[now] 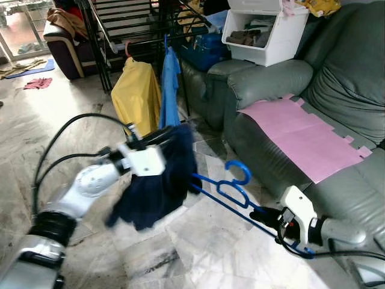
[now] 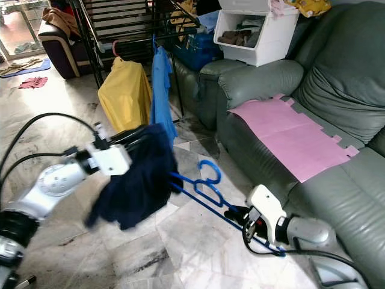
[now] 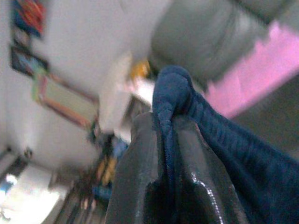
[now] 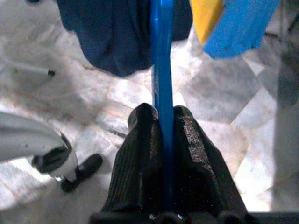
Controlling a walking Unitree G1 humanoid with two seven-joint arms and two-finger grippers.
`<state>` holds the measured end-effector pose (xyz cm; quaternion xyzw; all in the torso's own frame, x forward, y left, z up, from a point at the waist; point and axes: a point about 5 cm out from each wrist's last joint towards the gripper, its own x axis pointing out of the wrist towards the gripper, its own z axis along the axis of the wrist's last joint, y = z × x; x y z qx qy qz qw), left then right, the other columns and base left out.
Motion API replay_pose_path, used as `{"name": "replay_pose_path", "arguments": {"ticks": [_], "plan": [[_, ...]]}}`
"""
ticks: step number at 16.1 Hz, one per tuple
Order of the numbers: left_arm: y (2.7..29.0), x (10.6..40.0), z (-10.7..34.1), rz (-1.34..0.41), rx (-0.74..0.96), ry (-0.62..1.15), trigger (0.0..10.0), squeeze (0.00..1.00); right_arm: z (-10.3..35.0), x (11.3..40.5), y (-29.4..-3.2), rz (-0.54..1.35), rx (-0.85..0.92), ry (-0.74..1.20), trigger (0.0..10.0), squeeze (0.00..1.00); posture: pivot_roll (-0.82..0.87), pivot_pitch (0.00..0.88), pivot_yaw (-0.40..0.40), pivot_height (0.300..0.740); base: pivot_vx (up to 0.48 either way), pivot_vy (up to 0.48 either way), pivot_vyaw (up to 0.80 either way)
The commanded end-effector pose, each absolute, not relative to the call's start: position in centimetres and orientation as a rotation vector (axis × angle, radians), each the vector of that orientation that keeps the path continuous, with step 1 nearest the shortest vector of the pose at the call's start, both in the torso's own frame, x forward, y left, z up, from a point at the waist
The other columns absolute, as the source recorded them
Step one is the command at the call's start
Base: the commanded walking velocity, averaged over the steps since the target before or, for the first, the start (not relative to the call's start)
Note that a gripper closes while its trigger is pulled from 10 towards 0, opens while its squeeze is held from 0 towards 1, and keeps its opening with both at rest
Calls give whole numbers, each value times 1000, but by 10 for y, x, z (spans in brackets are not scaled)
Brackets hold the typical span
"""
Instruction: Hang hanger
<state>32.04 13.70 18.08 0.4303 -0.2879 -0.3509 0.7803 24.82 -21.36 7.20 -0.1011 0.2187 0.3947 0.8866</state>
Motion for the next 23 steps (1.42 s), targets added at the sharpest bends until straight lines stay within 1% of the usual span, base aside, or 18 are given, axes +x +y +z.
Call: {"name": "replay_pose_path", "arguments": {"ticks": [1, 3, 5, 8, 9, 12, 13, 14, 16, 19, 21, 22, 23], "plan": [[115, 311, 197, -808, 866, -737, 10000, 0, 72, 261, -221, 711, -170, 433, 10000, 0, -14, 0, 19, 740, 0, 0, 0], [99, 303, 199, -837, 806, -774, 10000, 0, 69, 270, -223, 639, -147, 417, 10000, 0, -6, 0, 14, 740, 0, 0, 0], [82, 288, 191, -882, 720, -784, 10000, 0, 71, 286, -227, 510, -107, 374, 10000, 0, -2, 0, 14, 740, 0, 0, 0], [78, 279, 187, -878, 664, -752, 10000, 0, 74, 298, -236, 371, 0, 325, 10000, 0, 2, 0, 15, 740, 0, 0, 0], [78, 279, 186, -873, 649, -743, 10000, 0, 75, 299, -236, 353, 28, 315, 10000, 0, 3, 0, 16, 740, 0, 0, 0], [76, 279, 184, -853, 639, -720, 10000, 0, 88, 312, -230, 266, 310, 228, 10000, 0, 2, 0, 19, 740, 0, 0, 0], [76, 279, 184, -844, 647, -713, 10000, 0, 99, 321, -222, 238, 520, 168, 10000, 0, 3, 0, 17, 740, 0, 0, 0], [75, 279, 183, -843, 676, -720, 10000, 0, 107, 324, -211, 263, 631, 136, 10000, 0, 3, 0, 17, 740, 0, 0, 0], [74, 279, 177, -859, 702, -708, 10000, 0, 117, 324, -189, 317, 771, 112, 10000, 0, 2, 0, 15, 740, 0, 0, 0], [72, 275, 161, -893, 682, -642, 10000, 0, 144, 323, -163, 442, 986, 42, 10000, 0, 0, 0, 15, 740, 0, 0, 0], [70, 274, 149, -917, 666, -571, 10000, 0, 159, 316, -142, 587, 1052, 29, 10000, 0, -5, 0, 16, 740, 0, 0, 0], [69, 279, 152, -868, 648, -573, 10000, 0, 165, 313, -133, 638, 1061, 26, 10000, 0, -8, 0, 13, 740, 0, 0, 0], [69, 284, 155, -826, 613, -570, 10000, 0, 166, 313, -131, 610, 1047, 25, 10000, 0, -7, 0, 10, 740, 0, 0, 0]]}}
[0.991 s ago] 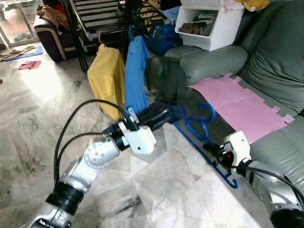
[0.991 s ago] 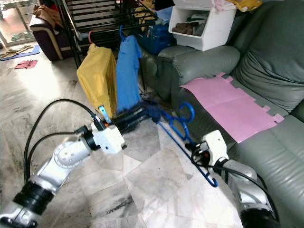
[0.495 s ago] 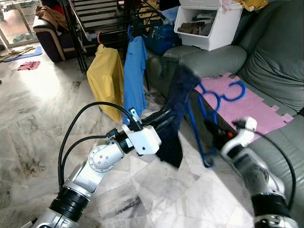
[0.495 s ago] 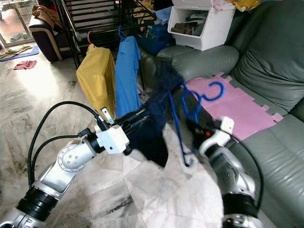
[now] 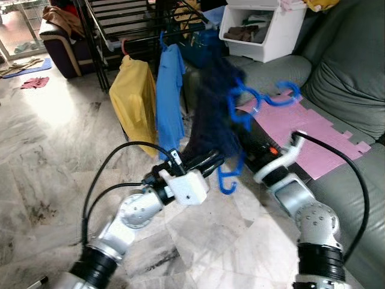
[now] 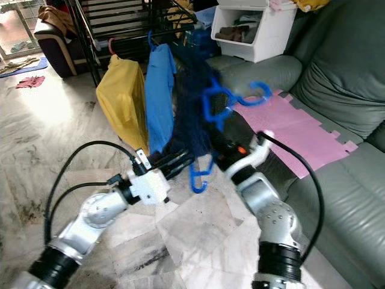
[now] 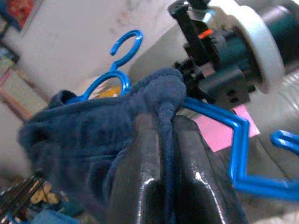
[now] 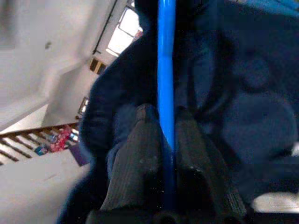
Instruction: Hang hanger
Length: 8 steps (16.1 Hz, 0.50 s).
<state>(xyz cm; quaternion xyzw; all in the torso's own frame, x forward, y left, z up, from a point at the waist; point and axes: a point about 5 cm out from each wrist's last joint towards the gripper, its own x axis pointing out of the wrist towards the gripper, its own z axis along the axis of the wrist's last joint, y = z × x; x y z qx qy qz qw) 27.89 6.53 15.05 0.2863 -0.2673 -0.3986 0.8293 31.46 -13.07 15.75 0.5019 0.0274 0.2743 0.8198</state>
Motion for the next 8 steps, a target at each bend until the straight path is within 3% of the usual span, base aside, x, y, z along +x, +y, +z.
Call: {"name": "replay_pose_path", "arguments": {"ticks": [1, 2, 4, 5, 6, 8], "plan": [[67, 282, 159, -796, 606, -599, 10000, 0, 163, 320, -136, 525, 1154, 56, 10000, 0, -5, 0, 5, 740, 0, 0, 0], [66, 281, 159, -799, 597, -597, 10000, 0, 164, 319, -136, 526, 1133, 50, 10000, 0, -4, 0, 4, 740, 0, 0, 0], [64, 274, 153, -837, 585, -579, 10000, 0, 160, 334, -166, 212, 1045, -33, 10000, 0, 0, 0, 0, 740, 0, 0, 0], [64, 271, 150, -847, 586, -569, 10000, 0, 159, 337, -176, 163, 1051, -40, 10000, 0, 0, 0, 0, 740, 0, 0, 0], [63, 270, 149, -847, 588, -568, 10000, 0, 159, 337, -177, 180, 1049, -36, 10000, 0, -1, 0, 1, 740, 0, 0, 0], [64, 271, 148, -821, 581, -558, 10000, 0, 159, 335, -182, 191, 856, -24, 10000, 0, -4, 0, 0, 740, 0, 0, 0]]}}
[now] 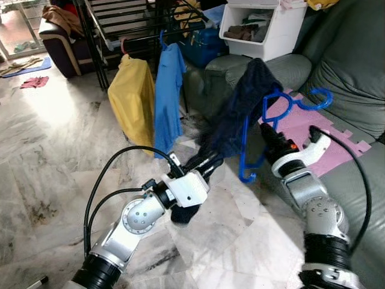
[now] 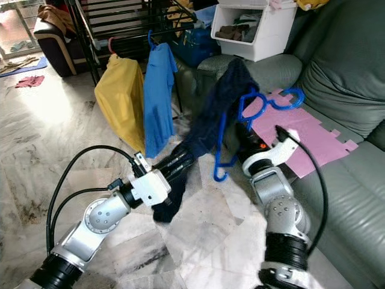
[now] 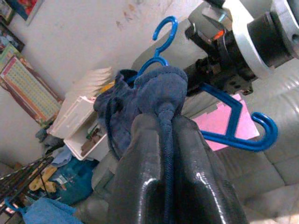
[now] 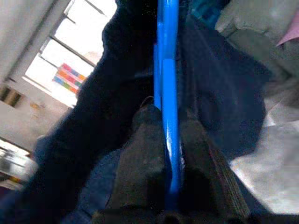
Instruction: Hang hanger
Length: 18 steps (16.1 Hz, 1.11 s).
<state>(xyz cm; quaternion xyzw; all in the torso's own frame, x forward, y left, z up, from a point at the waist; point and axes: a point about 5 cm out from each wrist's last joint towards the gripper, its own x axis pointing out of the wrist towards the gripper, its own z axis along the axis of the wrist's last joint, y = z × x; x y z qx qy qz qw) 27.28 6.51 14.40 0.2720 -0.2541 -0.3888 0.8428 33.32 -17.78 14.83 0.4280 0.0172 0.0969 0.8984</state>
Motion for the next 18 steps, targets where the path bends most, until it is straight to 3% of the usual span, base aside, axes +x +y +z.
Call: {"name": "replay_pose_path", "arguments": {"ticks": [1, 4, 5, 8, 12, 15, 18], "plan": [[65, 271, 146, -826, 577, -547, 10000, 0, 161, 337, -188, 161, 875, -37, 10000, 0, -4, 0, 0, 740, 0, 0, 0], [63, 263, 130, -886, 602, -502, 10000, 0, 170, 341, -190, 195, 973, -43, 10000, 0, -12, 0, 7, 740, 0, 0, 0], [64, 263, 129, -873, 625, -513, 10000, 0, 163, 335, -167, 334, 942, 93, 10000, 0, -13, 0, 7, 740, 0, 0, 0], [71, 277, 141, -744, 668, -549, 10000, 0, 109, 308, -138, 461, 509, 446, 10000, 0, -8, 0, -1, 740, 0, 0, 0], [70, 280, 158, -676, 655, -637, 10000, 0, 82, 303, -167, 301, 537, 545, 10000, 0, -7, 0, -4, 740, 0, 0, 0], [67, 280, 164, -654, 643, -672, 10000, 0, 62, 289, -167, 328, 469, 622, 10000, 0, -6, 0, -5, 740, 0, 0, 0], [55, 270, 167, -750, 515, -650, 10000, 0, 54, 295, -177, 210, 535, 586, 10000, 0, -7, 0, -6, 740, 0, 0, 0]]}}
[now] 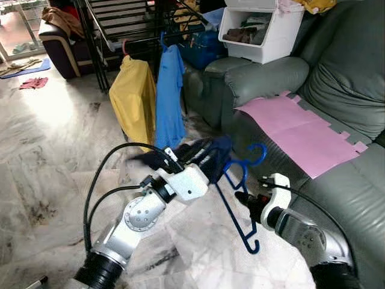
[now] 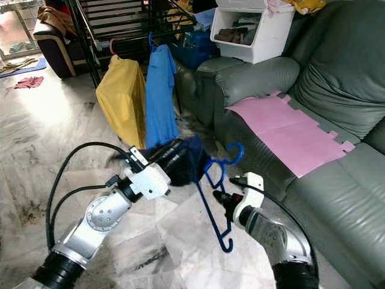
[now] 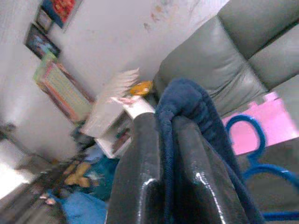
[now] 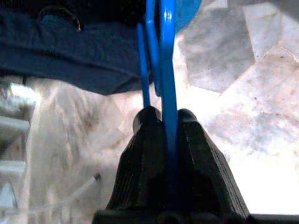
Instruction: Hang hanger
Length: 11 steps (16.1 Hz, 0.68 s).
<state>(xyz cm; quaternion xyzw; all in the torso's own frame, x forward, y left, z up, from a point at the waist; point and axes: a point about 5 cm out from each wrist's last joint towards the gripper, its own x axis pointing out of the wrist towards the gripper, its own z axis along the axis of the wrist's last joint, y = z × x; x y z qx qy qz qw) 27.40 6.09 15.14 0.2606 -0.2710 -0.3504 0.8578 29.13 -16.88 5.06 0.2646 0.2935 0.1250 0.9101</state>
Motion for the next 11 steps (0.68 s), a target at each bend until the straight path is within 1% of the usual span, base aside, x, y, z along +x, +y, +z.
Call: {"name": "replay_pose_path", "arguments": {"ticks": [1, 3, 5, 6, 7, 8, 9, 11], "plan": [[52, 266, 166, -778, 485, -632, 10000, 0, 58, 302, -183, 161, 554, 543, 10000, 0, -7, 0, -6, 740, 0, 0, 0], [49, 259, 155, -840, 443, -570, 10000, 0, 72, 318, -199, 48, 650, 436, 10000, 0, 1, 0, -4, 740, 0, 0, 0], [51, 252, 136, -892, 404, -464, 10000, 0, 110, 343, -224, -94, 837, 201, 10000, 0, 1, 0, -5, 740, 0, 0, 0], [53, 253, 132, -878, 378, -432, 10000, 0, 122, 348, -230, -111, 886, 132, 10000, 0, 1, 0, -5, 740, 0, 0, 0], [60, 255, 120, -857, 370, -363, 10000, 0, 149, 358, -235, -114, 948, 0, 10000, 0, 2, 0, -6, 740, 0, 0, 0], [65, 257, 110, -853, 394, -323, 10000, 0, 166, 362, -232, -76, 981, -64, 10000, 0, 4, 0, -6, 740, 0, 0, 0], [68, 257, 105, -850, 403, -301, 10000, 0, 172, 364, -228, -50, 977, -83, 10000, 0, 4, 0, -6, 740, 0, 0, 0], [73, 258, 89, -840, 421, -229, 10000, 0, 185, 364, -210, 57, 888, -113, 10000, 0, -1, 0, -4, 740, 0, 0, 0]]}}
